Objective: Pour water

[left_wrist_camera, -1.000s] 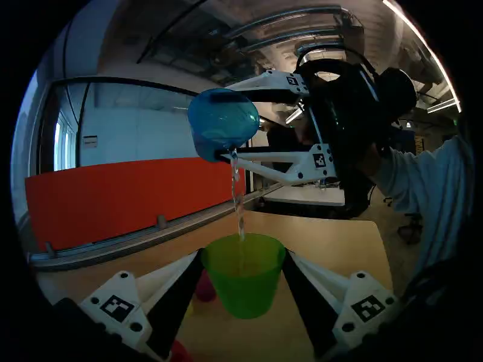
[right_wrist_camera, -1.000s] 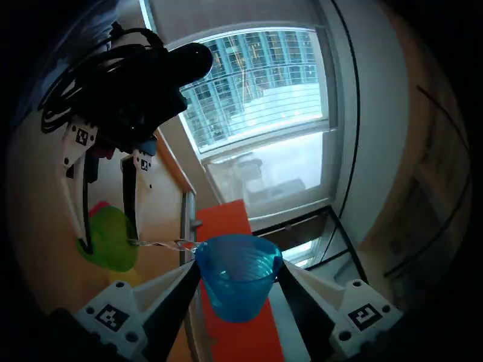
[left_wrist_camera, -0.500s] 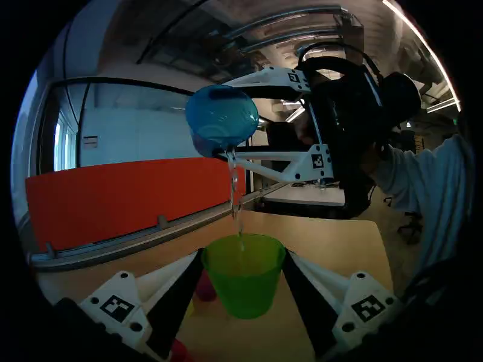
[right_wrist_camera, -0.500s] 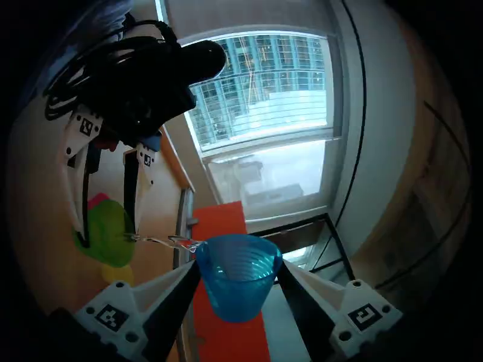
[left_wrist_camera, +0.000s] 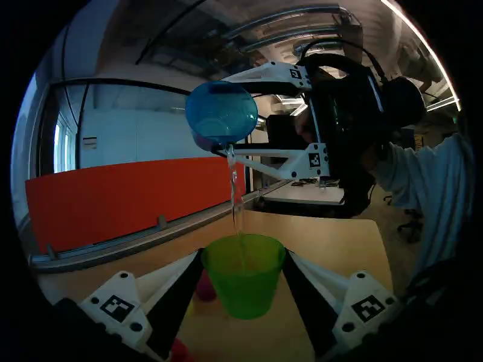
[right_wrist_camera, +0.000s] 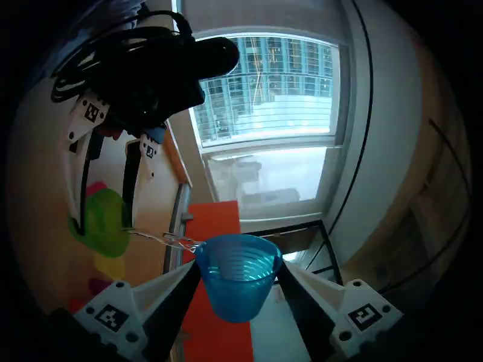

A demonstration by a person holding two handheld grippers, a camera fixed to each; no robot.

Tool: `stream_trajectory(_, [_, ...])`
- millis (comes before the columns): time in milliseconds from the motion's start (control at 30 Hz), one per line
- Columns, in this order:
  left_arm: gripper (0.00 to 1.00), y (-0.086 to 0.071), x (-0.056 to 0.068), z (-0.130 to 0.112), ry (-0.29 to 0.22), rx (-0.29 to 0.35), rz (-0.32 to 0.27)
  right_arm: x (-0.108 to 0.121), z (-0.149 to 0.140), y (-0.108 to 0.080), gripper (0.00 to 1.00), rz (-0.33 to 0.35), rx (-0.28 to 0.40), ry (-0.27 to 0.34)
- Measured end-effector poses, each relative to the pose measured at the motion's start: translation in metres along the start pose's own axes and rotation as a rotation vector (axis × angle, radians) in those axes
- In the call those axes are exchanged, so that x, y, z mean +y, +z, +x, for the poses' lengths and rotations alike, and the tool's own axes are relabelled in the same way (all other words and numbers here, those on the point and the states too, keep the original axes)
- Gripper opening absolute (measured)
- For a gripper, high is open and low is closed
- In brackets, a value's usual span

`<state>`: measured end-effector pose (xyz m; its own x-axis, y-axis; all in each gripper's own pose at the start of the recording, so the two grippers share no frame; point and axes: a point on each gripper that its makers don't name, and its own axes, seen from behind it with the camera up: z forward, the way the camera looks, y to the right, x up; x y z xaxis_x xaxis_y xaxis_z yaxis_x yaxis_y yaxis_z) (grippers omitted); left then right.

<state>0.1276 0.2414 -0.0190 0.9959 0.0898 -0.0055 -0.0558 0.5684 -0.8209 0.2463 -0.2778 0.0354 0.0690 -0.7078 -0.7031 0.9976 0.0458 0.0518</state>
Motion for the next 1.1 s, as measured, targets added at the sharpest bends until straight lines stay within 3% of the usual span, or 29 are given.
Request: stream_trajectory(1100, [0.9,0.0034,-0.0031,0.0033,0.003,0.004,0.014,0.0017,0.01,0.0035,0.9,-0.028,0.01,-0.17])
